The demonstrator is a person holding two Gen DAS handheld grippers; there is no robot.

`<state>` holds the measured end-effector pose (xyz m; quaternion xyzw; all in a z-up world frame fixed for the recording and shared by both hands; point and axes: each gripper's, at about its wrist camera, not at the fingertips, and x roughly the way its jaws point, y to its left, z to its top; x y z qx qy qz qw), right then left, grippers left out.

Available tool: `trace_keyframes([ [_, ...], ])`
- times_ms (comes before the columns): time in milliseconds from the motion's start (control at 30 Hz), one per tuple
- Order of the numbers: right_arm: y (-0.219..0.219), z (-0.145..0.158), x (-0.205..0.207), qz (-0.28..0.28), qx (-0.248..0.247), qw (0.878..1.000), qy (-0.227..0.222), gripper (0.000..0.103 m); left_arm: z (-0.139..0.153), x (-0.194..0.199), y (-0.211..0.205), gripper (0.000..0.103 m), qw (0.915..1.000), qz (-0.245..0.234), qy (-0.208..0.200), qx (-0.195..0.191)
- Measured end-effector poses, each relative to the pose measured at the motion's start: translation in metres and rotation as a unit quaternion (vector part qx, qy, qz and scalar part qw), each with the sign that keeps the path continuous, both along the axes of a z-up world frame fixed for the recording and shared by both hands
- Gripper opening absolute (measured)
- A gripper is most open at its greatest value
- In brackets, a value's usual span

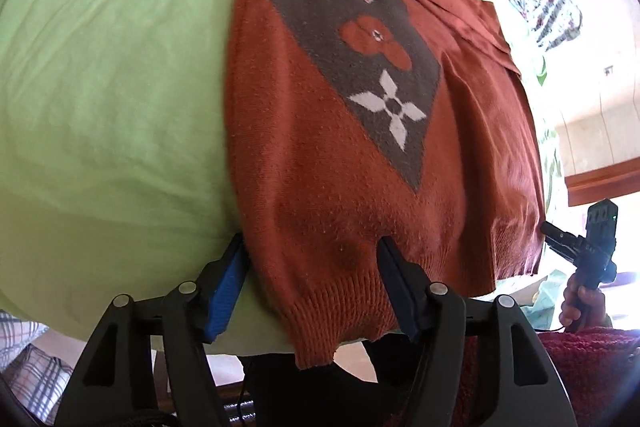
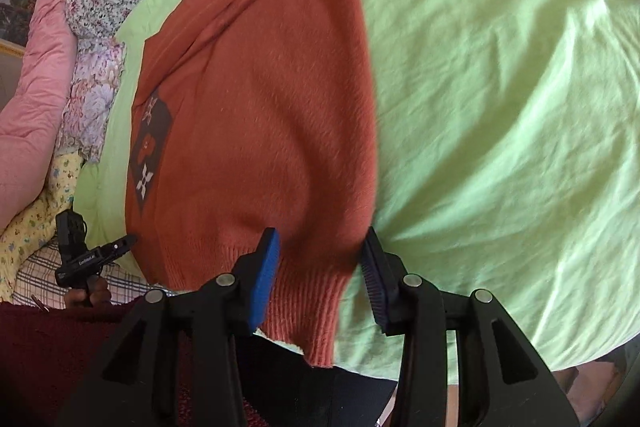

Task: Fold small clothes

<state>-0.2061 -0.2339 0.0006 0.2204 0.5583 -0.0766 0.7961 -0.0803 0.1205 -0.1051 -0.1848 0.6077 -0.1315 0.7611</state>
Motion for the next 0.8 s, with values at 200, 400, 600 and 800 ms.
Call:
trace_keyframes([
  [200,0.005,-0.002,-0.004,-0.018,-0.007,1.0,-0.015,0.007,0.002,0.002,-0.009,0.003,0.9992,-0.036,-0.012,0.007],
  [400,-0.026,0.024,-0.031,-0.047,-0.009,0.998,-0.038,0.007,0.017,-0.008,0.014,0.002,0.9987,-0.035,-0.037,0.004],
  [600,-0.031,0.01,-0.016,-0.033,0.02,0.999,-0.007,0.008,0.003,0.001,0.013,0.009,0.9997,-0.016,0.006,-0.019],
  [800,-0.03,0.006,-0.019,-0.017,0.037,0.999,0.005,0.018,-0.009,0.003,0.009,0.022,0.9988,-0.005,0.028,-0.041],
])
